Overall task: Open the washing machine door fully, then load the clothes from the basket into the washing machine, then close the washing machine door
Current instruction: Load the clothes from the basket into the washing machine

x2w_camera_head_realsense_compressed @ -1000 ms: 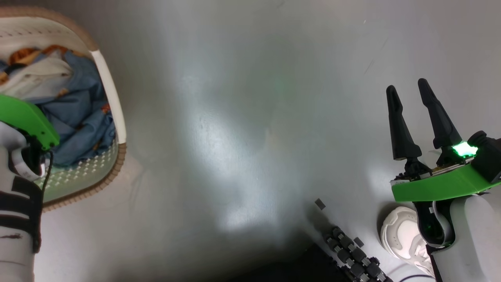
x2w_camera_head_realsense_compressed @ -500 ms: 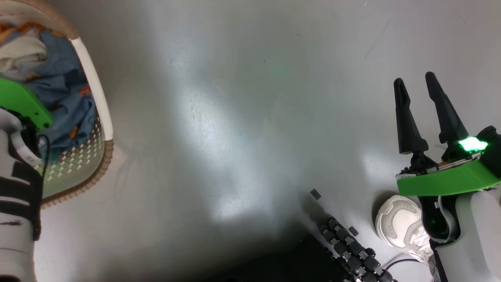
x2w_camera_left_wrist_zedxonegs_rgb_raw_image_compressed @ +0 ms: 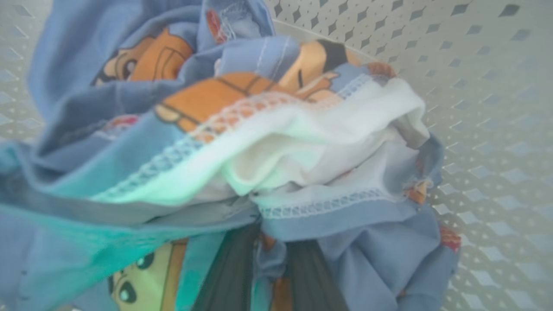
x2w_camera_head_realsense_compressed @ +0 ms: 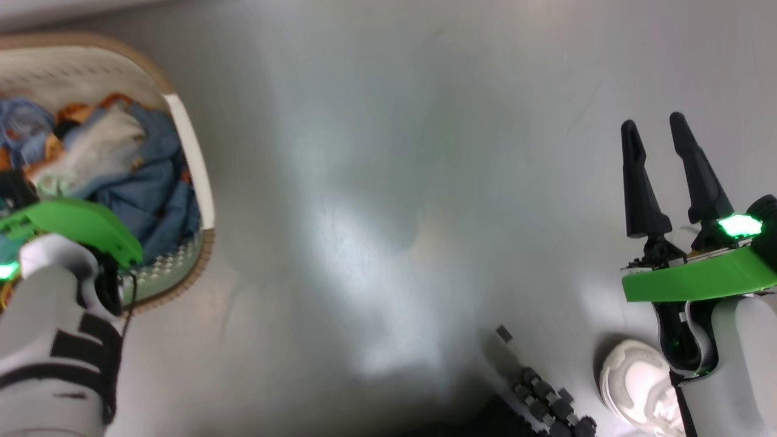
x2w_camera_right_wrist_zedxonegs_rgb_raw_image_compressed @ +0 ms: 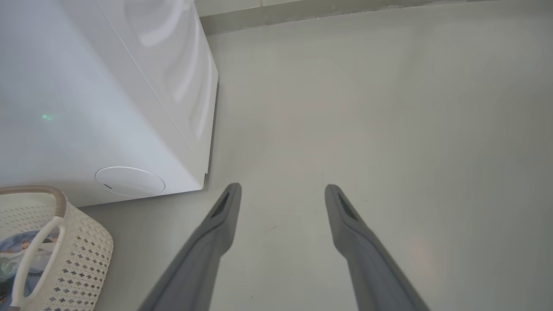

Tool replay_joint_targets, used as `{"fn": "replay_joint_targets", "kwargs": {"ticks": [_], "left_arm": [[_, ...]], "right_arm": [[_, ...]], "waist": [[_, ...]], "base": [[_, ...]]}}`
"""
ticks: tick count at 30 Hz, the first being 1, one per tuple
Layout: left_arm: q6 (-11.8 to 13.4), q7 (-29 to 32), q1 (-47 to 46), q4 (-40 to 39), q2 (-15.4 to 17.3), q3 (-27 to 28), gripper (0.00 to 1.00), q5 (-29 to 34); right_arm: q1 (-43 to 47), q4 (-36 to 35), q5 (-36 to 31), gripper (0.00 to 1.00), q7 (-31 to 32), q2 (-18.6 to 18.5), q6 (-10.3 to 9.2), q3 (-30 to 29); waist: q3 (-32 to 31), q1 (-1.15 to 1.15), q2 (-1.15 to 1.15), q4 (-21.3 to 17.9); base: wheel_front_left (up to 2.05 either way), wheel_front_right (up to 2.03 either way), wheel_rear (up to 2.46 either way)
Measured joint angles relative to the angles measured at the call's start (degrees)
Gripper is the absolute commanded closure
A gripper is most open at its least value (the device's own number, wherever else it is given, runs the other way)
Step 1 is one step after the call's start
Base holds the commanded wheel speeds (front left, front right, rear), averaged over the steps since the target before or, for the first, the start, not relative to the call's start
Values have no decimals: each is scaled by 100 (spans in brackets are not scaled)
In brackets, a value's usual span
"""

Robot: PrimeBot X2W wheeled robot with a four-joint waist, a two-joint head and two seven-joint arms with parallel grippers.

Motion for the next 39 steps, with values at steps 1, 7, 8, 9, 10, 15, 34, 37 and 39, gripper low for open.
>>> {"fn": "replay_joint_targets", "kwargs": {"ticks": [1, 7, 8, 9, 10, 15, 34, 37, 39], "left_arm": [[-21, -88, 65, 10, -27, 5, 100, -30], [-130, -556, 497, 41, -250, 40, 100, -188], [-156, -609, 550, 38, -283, 52, 100, -214], [-185, -662, 614, 25, -316, 58, 100, -241], [-204, -709, 676, 11, -352, 55, 100, -241], [-304, -856, 1062, -103, -498, 44, 100, -252], [-339, -923, 2967, -2201, -823, 66, 100, -191], [-283, -923, 3262, -2630, -825, 56, 100, -171], [-265, -923, 3361, -2761, -823, 41, 100, -174]], "right_arm": [[15, 9, -1, 0, 0, 8, 0, -4], [411, 111, -26, 0, 0, 51, 0, -94], [465, 119, -44, 0, 0, 53, 0, -113], [508, 131, -58, 0, 0, 55, 0, -130], [558, 133, -59, 0, 0, 56, 0, -148], [826, 144, -148, 0, 0, 56, 0, -192], [1765, 141, -417, 0, 0, 158, 0, -399], [1835, 137, -448, 0, 0, 190, 0, -413], [1872, 138, -459, 0, 0, 197, 0, -416]], "waist": [[-78, 0, 0, 22], [-687, 0, 0, 185], [-776, 0, 0, 209], [-867, 0, 0, 234], [-960, 0, 0, 259], [-1429, 0, 0, 377], [-3117, 0, 0, 818], [-3336, 0, 0, 863], [-3402, 0, 0, 873]], "base": [[0, 0, 0], [0, 0, 0], [0, 0, 0], [0, 0, 0], [0, 0, 0], [0, 0, 0], [0, 0, 0], [0, 0, 0], [0, 0, 0]]}}
